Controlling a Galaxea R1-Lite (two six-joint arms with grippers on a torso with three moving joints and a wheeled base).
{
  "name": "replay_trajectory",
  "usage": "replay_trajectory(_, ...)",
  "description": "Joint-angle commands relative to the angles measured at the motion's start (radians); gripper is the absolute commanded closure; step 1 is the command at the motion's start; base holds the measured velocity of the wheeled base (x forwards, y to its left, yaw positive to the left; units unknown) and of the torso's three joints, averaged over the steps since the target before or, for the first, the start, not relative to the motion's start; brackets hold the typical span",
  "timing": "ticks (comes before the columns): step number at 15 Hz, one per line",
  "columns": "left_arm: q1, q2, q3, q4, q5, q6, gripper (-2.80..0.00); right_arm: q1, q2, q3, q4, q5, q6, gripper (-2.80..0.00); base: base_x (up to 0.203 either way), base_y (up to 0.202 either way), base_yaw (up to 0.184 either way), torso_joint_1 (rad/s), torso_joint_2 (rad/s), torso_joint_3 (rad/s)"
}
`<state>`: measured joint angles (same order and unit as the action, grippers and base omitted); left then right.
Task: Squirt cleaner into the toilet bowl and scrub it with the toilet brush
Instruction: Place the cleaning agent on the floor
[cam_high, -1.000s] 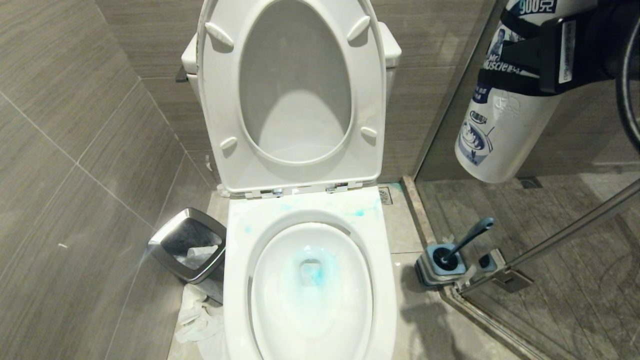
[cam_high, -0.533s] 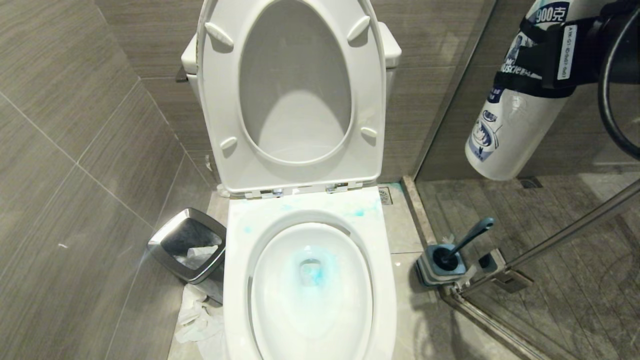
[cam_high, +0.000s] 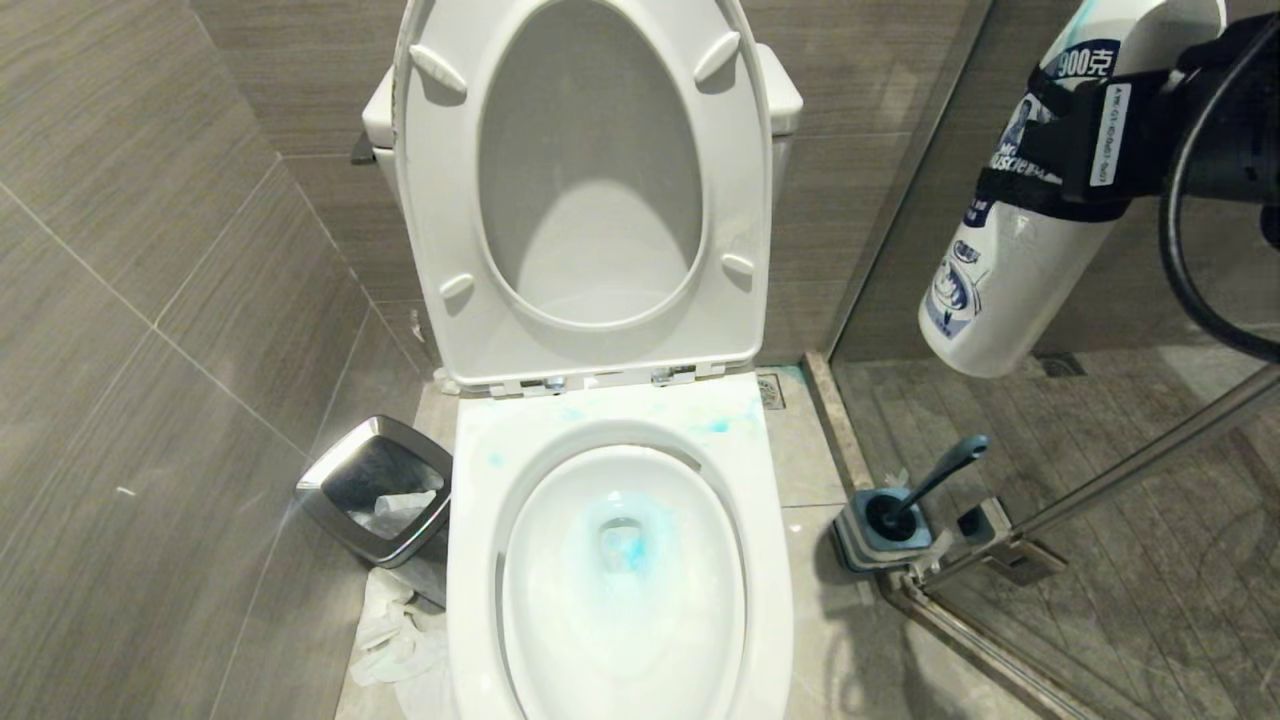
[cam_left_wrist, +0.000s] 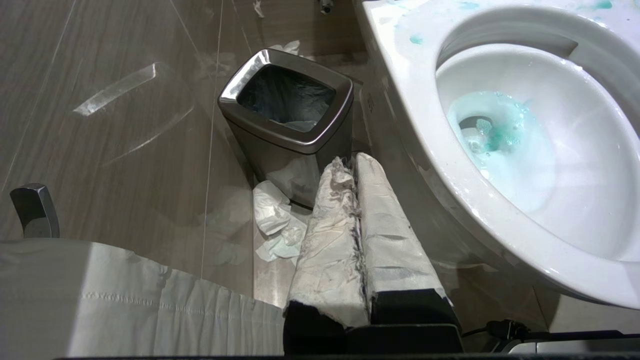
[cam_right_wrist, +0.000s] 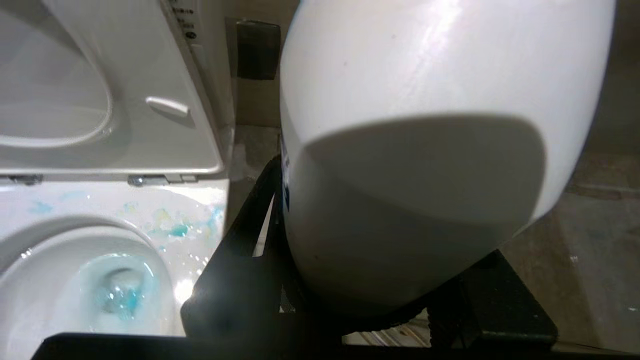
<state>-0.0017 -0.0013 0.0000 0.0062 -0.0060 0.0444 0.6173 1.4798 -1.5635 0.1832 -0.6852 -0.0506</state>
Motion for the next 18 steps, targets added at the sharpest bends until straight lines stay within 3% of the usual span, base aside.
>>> replay_trajectory(1,0.000,0.001,0.000,0.000,0.000,0.002,0.00,-0.035,0.003,0.073,-0.127,0.056,0.000,0.00,0.000,0.000,0.000,0.000,0.00,0.000)
replay_trajectory(6,0.000,0.001,0.000,0.000,0.000,0.001,0.00,-0.174,-0.001,0.133,-0.202,0.289,0.001,0.00,0.000,0.000,0.000,0.000,0.00,0.000)
replay_trajectory(11,0.000,0.001,0.000,-0.001,0.000,0.002,0.00,-0.239,-0.046,0.217,-0.205,0.432,-0.003,0.00,0.000,0.000,0.000,0.000,0.00,0.000)
replay_trajectory(15,0.000,0.001,0.000,-0.001,0.000,0.000,0.00,-0.271,-0.047,0.320,-0.234,0.451,-0.049,0.00,0.000,0.000,0.000,0.000,0.00,0.000)
replay_trajectory(18,0.000,0.001,0.000,0.000,0.000,0.000,0.00,-0.314,0.030,0.398,-0.438,0.465,-0.051,0.00,0.000,0.000,0.000,0.000,0.00,0.000)
